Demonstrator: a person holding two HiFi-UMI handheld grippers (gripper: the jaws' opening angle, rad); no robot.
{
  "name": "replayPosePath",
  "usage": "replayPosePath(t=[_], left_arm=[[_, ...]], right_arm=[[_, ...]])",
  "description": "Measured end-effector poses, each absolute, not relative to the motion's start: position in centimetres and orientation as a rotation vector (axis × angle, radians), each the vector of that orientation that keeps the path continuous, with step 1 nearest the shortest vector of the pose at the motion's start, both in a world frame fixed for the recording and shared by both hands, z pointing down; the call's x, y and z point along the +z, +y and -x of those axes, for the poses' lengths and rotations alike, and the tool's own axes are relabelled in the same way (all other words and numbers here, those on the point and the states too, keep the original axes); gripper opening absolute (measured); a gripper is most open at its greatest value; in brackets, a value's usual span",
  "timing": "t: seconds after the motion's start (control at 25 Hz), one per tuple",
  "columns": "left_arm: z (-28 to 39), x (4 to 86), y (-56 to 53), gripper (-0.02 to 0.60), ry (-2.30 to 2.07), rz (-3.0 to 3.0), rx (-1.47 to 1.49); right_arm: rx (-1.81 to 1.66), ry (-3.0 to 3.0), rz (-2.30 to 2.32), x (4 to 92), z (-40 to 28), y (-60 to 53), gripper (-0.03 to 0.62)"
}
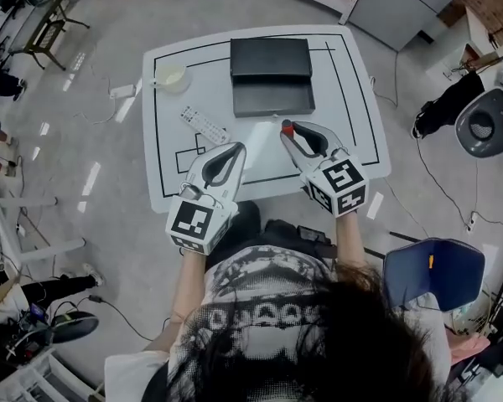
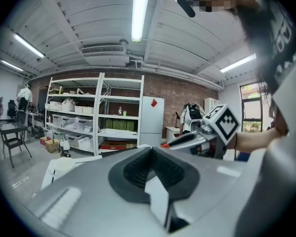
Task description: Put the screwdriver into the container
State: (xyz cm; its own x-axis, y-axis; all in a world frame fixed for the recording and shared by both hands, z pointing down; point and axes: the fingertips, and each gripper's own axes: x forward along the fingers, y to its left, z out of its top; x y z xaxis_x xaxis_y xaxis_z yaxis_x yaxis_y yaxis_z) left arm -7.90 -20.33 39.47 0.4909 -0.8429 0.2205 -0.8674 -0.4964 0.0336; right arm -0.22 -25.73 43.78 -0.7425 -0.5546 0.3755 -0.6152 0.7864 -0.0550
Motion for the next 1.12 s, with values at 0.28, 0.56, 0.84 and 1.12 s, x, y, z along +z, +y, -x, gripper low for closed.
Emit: replayPosePath(t=[0.28, 0.56, 0.84, 1.12], left_arm=[[11.0, 39.7, -24.0, 0.0, -1.475, -2.593, 0.249], [13.0, 39.9, -26.5, 0.0, -1.463, -2.593, 0.231], [14.4, 40.4, -28.0, 0.0, -1.447, -2.578, 0.215], [15.6, 41.1, -28.9, 0.0, -1.445, -2.556, 0.208]], right_arm=[[0.192, -2.559, -0.914, 45.1, 2.4, -31.0, 0.101], [0.035, -2.443, -0.894, 46.5, 3.6, -35.4, 0.101], [-0.128, -2.301, -0.784, 49.0, 5.5, -38.9, 0.101], [-0.136, -2.209, -0.624, 54.7, 8.3, -40.9, 0.103]])
